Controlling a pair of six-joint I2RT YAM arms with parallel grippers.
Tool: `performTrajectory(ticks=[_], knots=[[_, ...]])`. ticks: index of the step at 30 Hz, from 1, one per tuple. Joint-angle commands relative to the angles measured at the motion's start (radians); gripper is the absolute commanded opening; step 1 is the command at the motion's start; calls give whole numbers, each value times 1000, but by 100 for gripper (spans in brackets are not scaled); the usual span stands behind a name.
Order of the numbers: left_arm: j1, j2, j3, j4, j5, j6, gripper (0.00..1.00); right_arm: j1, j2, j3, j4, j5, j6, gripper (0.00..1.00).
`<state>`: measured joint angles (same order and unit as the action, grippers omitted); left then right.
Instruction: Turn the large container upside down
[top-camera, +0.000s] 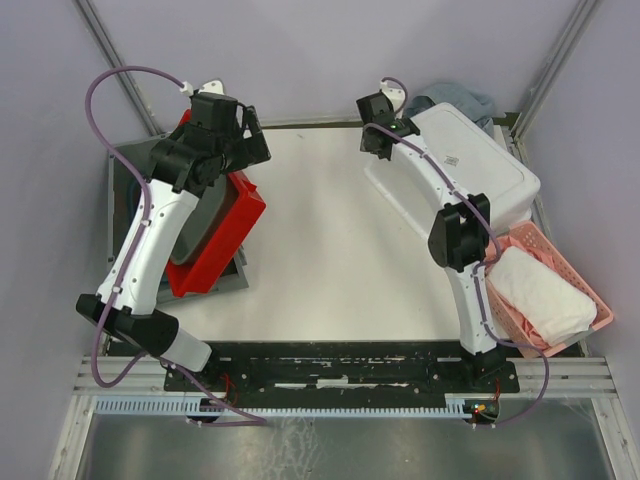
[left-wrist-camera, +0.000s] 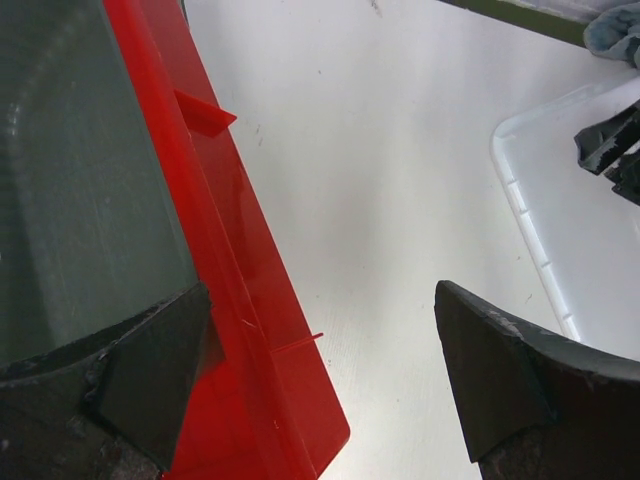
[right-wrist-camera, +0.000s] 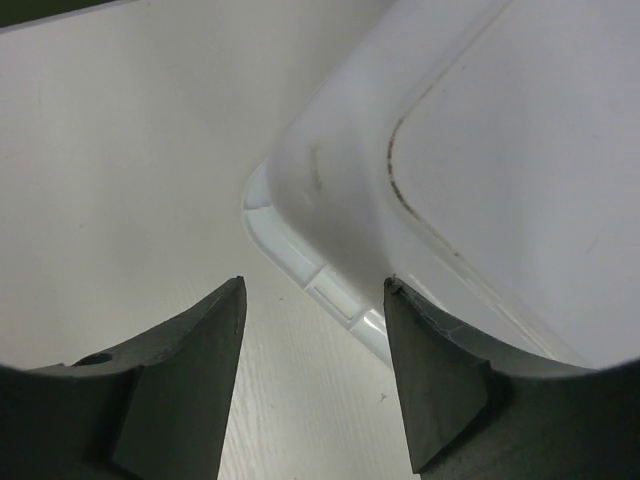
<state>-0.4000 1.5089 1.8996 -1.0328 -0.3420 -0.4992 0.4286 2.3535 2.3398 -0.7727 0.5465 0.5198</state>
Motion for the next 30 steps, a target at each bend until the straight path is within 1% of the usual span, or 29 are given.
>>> performTrajectory(ticks=[1, 5, 8, 14, 15, 18, 21, 23, 26, 30], knots=[[10, -23, 31, 9, -53, 53, 99, -89, -87, -49, 1, 31, -41, 66], [12, -41, 8, 22, -63, 53, 99, -121, -95, -57, -33, 43, -42, 65], [12, -49, -9, 41, -59, 56, 99, -121, -128, -78, -20, 3, -35, 65], [13, -48, -9, 44, -65, 67, 99, -111, -189, -108, -28, 14, -43, 66], [14, -50, -10, 44, -70, 69, 99, -110, -202, -120, -19, -4, -45, 66], [14, -54, -8, 49, -83, 71, 99, -94, -260, -207, 62, -100, -61, 66], [14, -60, -10, 56, -94, 70, 99, -49, -337, -348, 201, -206, -125, 68], [14, -64, -18, 59, -99, 66, 99, -13, -369, -416, 252, -243, -174, 69], [14, -76, -45, 69, -96, 59, 99, 23, -377, -469, 266, -290, -218, 71], [14, -92, -69, 65, -115, 43, 99, 30, -362, -479, 200, -236, -237, 73]])
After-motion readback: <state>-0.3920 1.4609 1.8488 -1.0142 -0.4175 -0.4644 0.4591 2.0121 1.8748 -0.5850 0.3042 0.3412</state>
